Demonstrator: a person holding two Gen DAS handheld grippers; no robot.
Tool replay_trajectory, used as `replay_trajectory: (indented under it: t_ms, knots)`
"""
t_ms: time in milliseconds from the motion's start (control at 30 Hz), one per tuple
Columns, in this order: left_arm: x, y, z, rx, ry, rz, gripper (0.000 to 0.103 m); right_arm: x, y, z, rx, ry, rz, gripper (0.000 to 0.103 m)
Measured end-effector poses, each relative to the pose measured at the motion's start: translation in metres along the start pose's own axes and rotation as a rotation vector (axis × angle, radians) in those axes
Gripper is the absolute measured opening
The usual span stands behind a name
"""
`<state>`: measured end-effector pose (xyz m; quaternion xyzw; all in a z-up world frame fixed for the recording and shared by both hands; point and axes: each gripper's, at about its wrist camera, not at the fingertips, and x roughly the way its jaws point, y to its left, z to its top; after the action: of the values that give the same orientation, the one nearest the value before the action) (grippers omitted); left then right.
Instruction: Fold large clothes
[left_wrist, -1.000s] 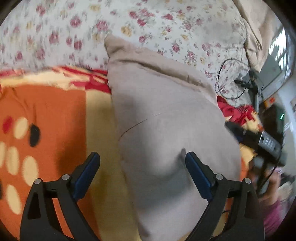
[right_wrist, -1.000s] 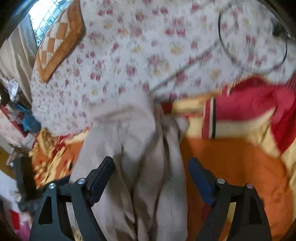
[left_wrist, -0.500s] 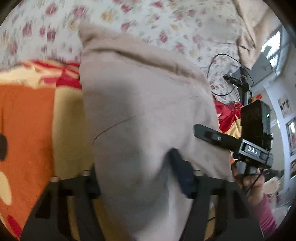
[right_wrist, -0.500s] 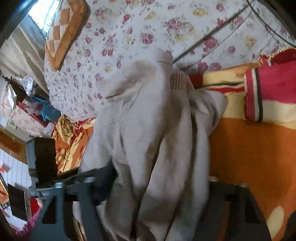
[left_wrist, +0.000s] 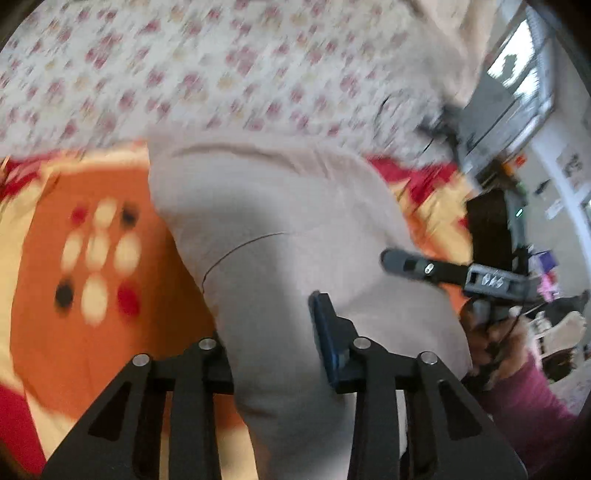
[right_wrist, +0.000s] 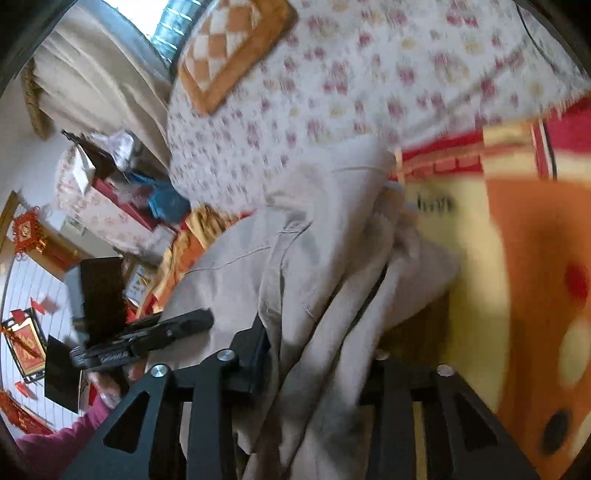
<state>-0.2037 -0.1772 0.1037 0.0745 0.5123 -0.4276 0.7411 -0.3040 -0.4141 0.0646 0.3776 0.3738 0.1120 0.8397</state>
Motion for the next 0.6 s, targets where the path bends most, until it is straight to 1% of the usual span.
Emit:
replay_trajectory:
  t_ms: [33, 67, 100, 133, 167, 233, 300, 333, 367, 433, 500, 533, 600]
  knots:
    - [0.014, 0.003, -0.013, -0.010, 0.039, 0.036, 0.038, 0.009, -0.006, -0.012, 0.038, 0.023, -0.040, 0.047]
    - [0.022, 0.006, -0.020, -0.022, 0.049, 0.056, 0.048, 0.013, -0.010, -0.018, 0.065, 0.040, -0.079, 0.055]
    - [0.024, 0.008, -0.024, -0.034, 0.041, 0.072, 0.053, 0.015, -0.011, -0.022, 0.082, 0.051, -0.104, 0.060]
    - [0.024, 0.010, -0.028, -0.050, 0.015, 0.092, 0.058, 0.012, -0.010, -0.024, 0.090, 0.046, -0.112, 0.060]
    - [0.021, 0.009, -0.029, -0.052, 0.002, 0.101, 0.060, 0.004, -0.001, -0.023, 0.074, 0.026, -0.135, 0.059]
    - [0.015, 0.008, -0.025, -0.059, -0.016, 0.132, 0.061, -0.015, 0.028, -0.020, -0.008, -0.051, -0.238, 0.059]
    - [0.011, 0.009, -0.019, -0.085, -0.028, 0.147, 0.061, -0.022, 0.050, -0.016, -0.073, -0.100, -0.284, 0.060]
    - [0.010, 0.011, -0.018, -0.093, -0.034, 0.157, 0.061, -0.023, 0.062, -0.013, -0.107, -0.121, -0.289, 0.060]
    - [0.009, 0.011, -0.017, -0.094, -0.048, 0.180, 0.062, -0.022, 0.074, -0.009, -0.142, -0.138, -0.291, 0.060]
    - [0.003, 0.013, -0.019, -0.090, -0.083, 0.231, 0.062, -0.013, 0.089, 0.001, -0.190, -0.166, -0.319, 0.062]
    - [0.001, 0.011, -0.019, -0.071, -0.121, 0.277, 0.066, 0.001, 0.094, 0.009, -0.216, -0.168, -0.340, 0.062]
    - [0.000, 0.010, -0.017, -0.063, -0.134, 0.298, 0.071, 0.013, 0.094, 0.014, -0.209, -0.161, -0.329, 0.062]
    - [0.005, 0.010, -0.011, -0.066, -0.142, 0.330, 0.073, 0.031, 0.091, 0.020, -0.196, -0.131, -0.296, 0.060]
